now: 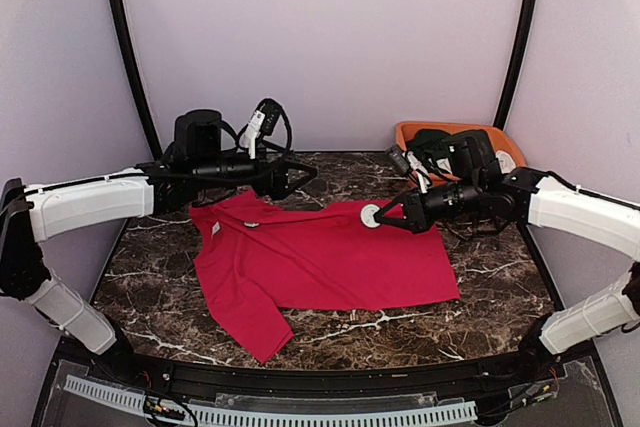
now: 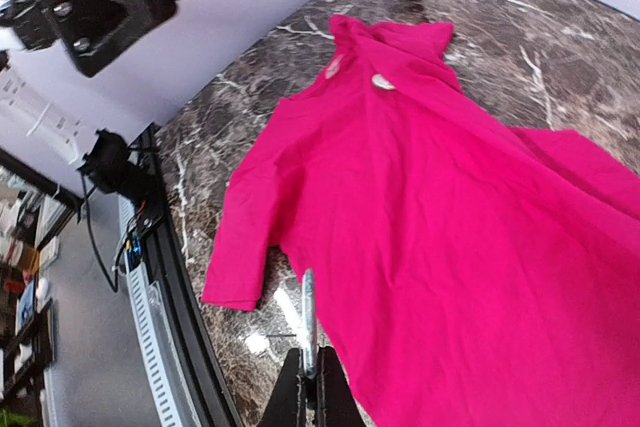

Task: Pin the brooch onto the clothing
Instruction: Pick up the flattened clothing from the center of the board.

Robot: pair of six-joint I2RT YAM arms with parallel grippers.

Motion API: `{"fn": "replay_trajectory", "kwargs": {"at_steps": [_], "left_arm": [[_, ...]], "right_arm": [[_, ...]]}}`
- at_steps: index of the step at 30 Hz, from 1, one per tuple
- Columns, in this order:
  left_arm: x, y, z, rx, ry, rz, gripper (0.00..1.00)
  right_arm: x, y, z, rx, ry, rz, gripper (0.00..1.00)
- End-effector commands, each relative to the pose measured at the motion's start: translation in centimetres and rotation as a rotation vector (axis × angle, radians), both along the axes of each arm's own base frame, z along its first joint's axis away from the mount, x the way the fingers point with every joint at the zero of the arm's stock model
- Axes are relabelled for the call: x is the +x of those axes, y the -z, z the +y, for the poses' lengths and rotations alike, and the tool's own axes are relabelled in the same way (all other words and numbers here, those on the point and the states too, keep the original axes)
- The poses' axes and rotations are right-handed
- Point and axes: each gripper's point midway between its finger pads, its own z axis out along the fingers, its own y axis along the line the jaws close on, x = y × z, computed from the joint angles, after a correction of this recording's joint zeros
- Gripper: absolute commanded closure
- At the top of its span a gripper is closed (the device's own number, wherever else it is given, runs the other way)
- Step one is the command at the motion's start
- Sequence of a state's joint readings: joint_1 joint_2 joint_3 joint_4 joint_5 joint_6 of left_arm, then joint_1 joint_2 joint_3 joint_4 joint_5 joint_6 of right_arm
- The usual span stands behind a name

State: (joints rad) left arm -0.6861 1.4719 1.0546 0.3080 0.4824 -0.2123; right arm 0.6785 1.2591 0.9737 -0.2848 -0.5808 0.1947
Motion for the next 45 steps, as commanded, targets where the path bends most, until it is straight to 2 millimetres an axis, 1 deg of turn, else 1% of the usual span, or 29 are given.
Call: {"fn": "replay_trajectory", "kwargs": {"at_steps": [1, 2, 3, 4, 6, 7, 8, 10, 11, 12, 13, 14, 15, 16, 17, 18, 19, 20, 21, 22, 24, 26, 29, 31, 36, 40, 41, 44, 45], "left_arm": [[3.1, 6.0, 2.6, 0.356, -0.065, -0.076, 0.01], [3.7, 6.3, 2.6, 0.401, -0.054, -0.127, 0.01], [4.5, 8.0, 2.5, 0.449, -0.060, -0.129, 0.01], [5.1, 8.1, 2.2, 0.479, -0.048, -0.173, 0.01], [6.5, 11.2, 1.6, 0.554, -0.025, -0.188, 0.01], [6.9, 11.9, 1.3, 0.568, -0.014, -0.196, 0.01], [7.5, 13.1, 0.8, 0.595, 0.011, -0.211, 0.01], [8.0, 14.7, -0.1, 0.617, 0.060, -0.227, 0.04], [8.4, 14.5, -0.5, 0.620, 0.074, -0.250, 0.06], [8.7, 15.7, -0.8, 0.635, 0.090, -0.239, 0.07], [9.2, 15.4, -1.2, 0.638, 0.096, -0.258, 0.09], [9.4, 16.5, -1.4, 0.651, 0.110, -0.249, 0.10], [9.8, 16.2, -1.7, 0.655, 0.116, -0.270, 0.14], [10.1, 17.1, -1.8, 0.672, 0.119, -0.264, 0.15], [10.5, 17.0, -1.9, 0.680, 0.116, -0.279, 0.16], [10.9, 17.8, -1.8, 0.699, 0.109, -0.277, 0.16], [11.3, 17.8, -1.9, 0.704, 0.100, -0.292, 0.16], [11.7, 18.4, -1.8, 0.721, 0.088, -0.292, 0.16], [12.0, 18.4, -1.8, 0.725, 0.082, -0.308, 0.16], [12.2, 18.9, -1.7, 0.738, 0.074, -0.308, 0.16], [12.5, 19.4, -1.8, 0.746, 0.074, -0.317, 0.22], [12.4, 20.0, -1.9, 0.749, 0.087, -0.311, 0.28], [12.0, 20.8, -2.3, 0.737, 0.123, -0.296, 0.32], [11.9, 21.2, -2.4, 0.737, 0.130, -0.292, 0.35], [11.9, 21.6, -2.6, 0.732, 0.138, -0.286, 0.44], [12.0, 21.9, -2.9, 0.721, 0.142, -0.277, 0.55], [12.0, 21.8, -3.0, 0.713, 0.146, -0.277, 0.62], [11.8, 22.0, -3.4, 0.701, 0.161, -0.267, 0.68], [11.8, 22.0, -3.4, 0.699, 0.163, -0.265, 0.73]], "right_arm": [[4.1, 1.5, -1.0, -0.078, 0.236, 0.106, 1.00], [4.5, 1.6, -0.8, -0.093, 0.247, 0.132, 1.00], [4.9, 1.8, -0.5, -0.110, 0.257, 0.161, 1.00], [5.4, 2.4, -0.3, -0.133, 0.272, 0.196, 1.00], [6.2, 3.1, 0.3, -0.162, 0.283, 0.248, 1.00], [6.7, 3.5, 0.7, -0.174, 0.289, 0.265, 1.00], [7.5, 4.0, 0.6, -0.195, 0.326, 0.274, 1.00], [8.8, 5.4, 0.5, -0.227, 0.374, 0.298, 1.00], [9.2, 5.7, 0.5, -0.222, 0.381, 0.321, 1.00], [9.7, 6.2, 0.3, -0.214, 0.389, 0.359, 1.00], [10.2, 6.6, 0.1, -0.200, 0.399, 0.399, 1.00], [10.4, 6.9, 0.0, -0.185, 0.402, 0.433, 1.00], [10.7, 7.3, -0.2, -0.178, 0.407, 0.458, 1.00], [10.9, 7.6, -0.4, -0.173, 0.417, 0.475, 1.00], [11.2, 7.9, -0.5, -0.174, 0.426, 0.486, 1.00], [11.3, 8.2, -0.6, -0.177, 0.431, 0.491, 1.00], [11.4, 8.4, -0.6, -0.180, 0.432, 0.493, 1.00], [11.5, 8.5, -0.6, -0.180, 0.432, 0.494, 1.00], [11.6, 8.6, -0.6, -0.180, 0.430, 0.497, 1.00], [11.7, 8.6, -0.4, -0.178, 0.425, 0.501, 1.00], [11.7, 8.7, -0.1, -0.174, 0.411, 0.508, 1.00], [11.8, 8.8, 0.0, -0.174, 0.411, 0.512, 1.00], [12.3, 8.7, 0.3, -0.167, 0.418, 0.521, 1.00], [12.7, 9.0, 0.5, -0.171, 0.429, 0.537, 1.00], [13.2, 10.0, 1.0, -0.179, 0.441, 0.593, 1.00], [13.7, 11.1, 1.2, -0.201, 0.470, 0.631, 1.00], [13.9, 11.3, 1.3, -0.202, 0.471, 0.638, 1.00], [14.1, 11.8, 1.8, -0.198, 0.468, 0.668, 1.00], [14.2, 12.0, 1.9, -0.198, 0.469, 0.679, 1.00]]}}
